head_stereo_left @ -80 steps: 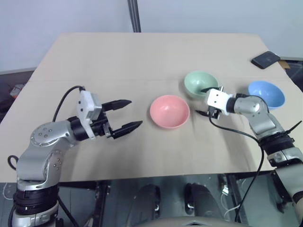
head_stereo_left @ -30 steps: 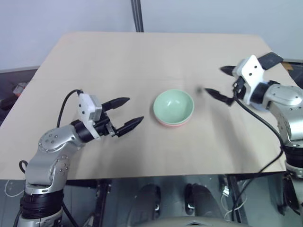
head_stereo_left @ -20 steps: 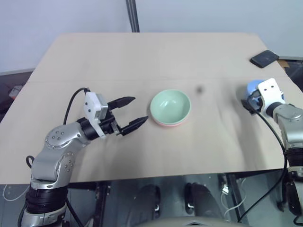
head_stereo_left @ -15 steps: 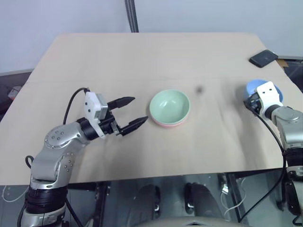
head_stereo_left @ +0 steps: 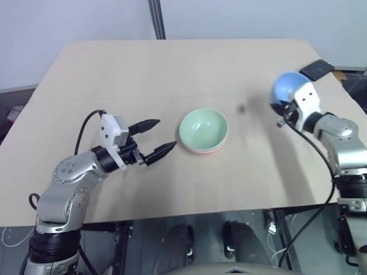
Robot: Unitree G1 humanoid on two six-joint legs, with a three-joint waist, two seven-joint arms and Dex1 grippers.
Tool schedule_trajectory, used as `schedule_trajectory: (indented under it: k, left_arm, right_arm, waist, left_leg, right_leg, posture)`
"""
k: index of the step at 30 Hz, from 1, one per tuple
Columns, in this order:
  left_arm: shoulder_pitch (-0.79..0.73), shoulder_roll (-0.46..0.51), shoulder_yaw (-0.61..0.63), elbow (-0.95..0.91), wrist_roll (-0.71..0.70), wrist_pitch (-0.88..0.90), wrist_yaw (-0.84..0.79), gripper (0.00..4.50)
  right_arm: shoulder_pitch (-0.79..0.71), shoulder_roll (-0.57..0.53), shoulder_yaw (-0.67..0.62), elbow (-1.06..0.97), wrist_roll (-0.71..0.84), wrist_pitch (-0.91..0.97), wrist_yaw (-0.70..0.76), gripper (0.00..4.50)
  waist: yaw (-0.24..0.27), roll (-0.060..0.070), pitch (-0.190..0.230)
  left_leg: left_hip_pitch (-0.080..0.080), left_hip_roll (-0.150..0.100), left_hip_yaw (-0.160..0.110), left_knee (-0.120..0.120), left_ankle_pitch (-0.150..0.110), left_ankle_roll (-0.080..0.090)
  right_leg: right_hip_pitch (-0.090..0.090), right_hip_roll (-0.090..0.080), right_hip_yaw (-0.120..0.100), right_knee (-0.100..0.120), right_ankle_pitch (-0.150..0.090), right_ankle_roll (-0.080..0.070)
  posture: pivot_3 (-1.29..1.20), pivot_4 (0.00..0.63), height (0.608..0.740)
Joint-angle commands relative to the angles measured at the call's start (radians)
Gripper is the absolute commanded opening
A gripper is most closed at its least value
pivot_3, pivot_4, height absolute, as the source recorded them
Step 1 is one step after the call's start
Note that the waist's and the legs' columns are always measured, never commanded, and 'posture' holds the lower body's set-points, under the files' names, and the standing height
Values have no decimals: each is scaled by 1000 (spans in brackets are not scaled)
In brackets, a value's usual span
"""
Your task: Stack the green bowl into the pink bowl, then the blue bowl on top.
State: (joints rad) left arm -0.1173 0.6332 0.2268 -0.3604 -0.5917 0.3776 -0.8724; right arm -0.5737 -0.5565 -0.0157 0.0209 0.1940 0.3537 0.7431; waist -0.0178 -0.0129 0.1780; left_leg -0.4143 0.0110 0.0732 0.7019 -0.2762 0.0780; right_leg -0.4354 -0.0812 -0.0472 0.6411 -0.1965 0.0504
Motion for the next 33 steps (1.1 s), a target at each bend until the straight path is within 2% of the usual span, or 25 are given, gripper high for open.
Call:
schedule_trajectory:
  k: [1, 5, 9, 12, 15, 18, 24, 26, 27, 33]
  left_arm:
    - [6, -2, 25, -1, 2, -32, 8, 4500]
    - [14, -7, 26, 11, 4, -43, 15, 4500]
    - [24, -8, 27, 1, 4, -45, 29, 4500]
    - [41, -5, 31, -20, 0, -42, 37, 4500]
    - [54, -4, 37, -36, -6, -39, 45, 4500]
    - [67, -4, 40, -51, -8, -39, 53, 4500]
    - [84, -5, 53, -64, -18, -36, 58, 4500]
    - [87, -3, 68, -63, -42, -23, 54, 4500]
    - [88, -2, 75, -65, -53, -18, 53, 4500]
    - [140, 34, 158, -113, -119, 21, 53, 4500]
  right_arm:
    - [-62, 59, 75, -270, 156, 92, 87, 50]
    - [-86, 97, 222, -359, 155, 137, 137, 50]
    - [-78, 81, 344, -306, 71, 101, 177, 50]
    - [-85, 76, 366, -224, 9, 55, 163, 1080]
    - [-84, 63, 355, -201, -16, 28, 167, 2597]
    - [-59, 64, 286, -251, 14, 28, 139, 4091]
    - [63, 12, 98, -458, 195, 159, 132, 4091]
    - [123, -47, 35, -496, 229, 208, 138, 4091]
    - [163, -83, 1, -504, 236, 220, 144, 4306]
    - [386, -240, -219, -491, 275, 233, 174, 4306]
  waist:
    - [3, 0, 0]
    - [15, -1, 0]
    - [25, -1, -1]
    - [28, -1, 0]
    - [28, -1, 0]
    - [26, -1, 0]
    - [32, -1, 0]
    - [33, -1, 0]
    - [33, -1, 0]
    - [29, 0, 0]
  left_leg:
    - [0, 0, 0, 0, 0, 0]
    - [0, -1, -2, 0, 0, 0]
    - [-1, -4, -4, 0, -1, 1]
    - [-1, -4, -3, 0, -1, 1]
    - [-1, -4, -3, 0, -1, 1]
    - [-1, -4, -3, 0, -1, 1]
    - [-1, -4, -4, 0, -1, 1]
    - [-1, -4, -5, 0, -1, 1]
    - [-1, -4, -5, 0, -1, 1]
    - [-1, -2, -5, 0, -1, 1]
  right_leg:
    - [0, 0, 0, 0, 0, 0]
    - [1, -3, -3, 0, 0, 0]
    - [2, -6, -6, -2, -2, -4]
    - [2, -6, -6, -1, -2, -4]
    - [2, -6, -6, -1, -2, -4]
    - [2, -6, -6, -1, -2, -4]
    - [2, -6, -6, -2, -2, -4]
    - [3, -7, -7, -3, -2, -4]
    - [3, -7, -8, -3, -2, -4]
    - [3, -9, -6, -4, -2, -4]
  posture:
    - [0, 150, 739]
    - [0, 150, 739]
    - [0, 150, 739]
    - [0, 150, 739]
    - [0, 150, 739]
    - [0, 150, 739]
    - [0, 150, 739]
    - [0, 150, 739]
    - [0, 150, 739]
    - [0, 150, 739]
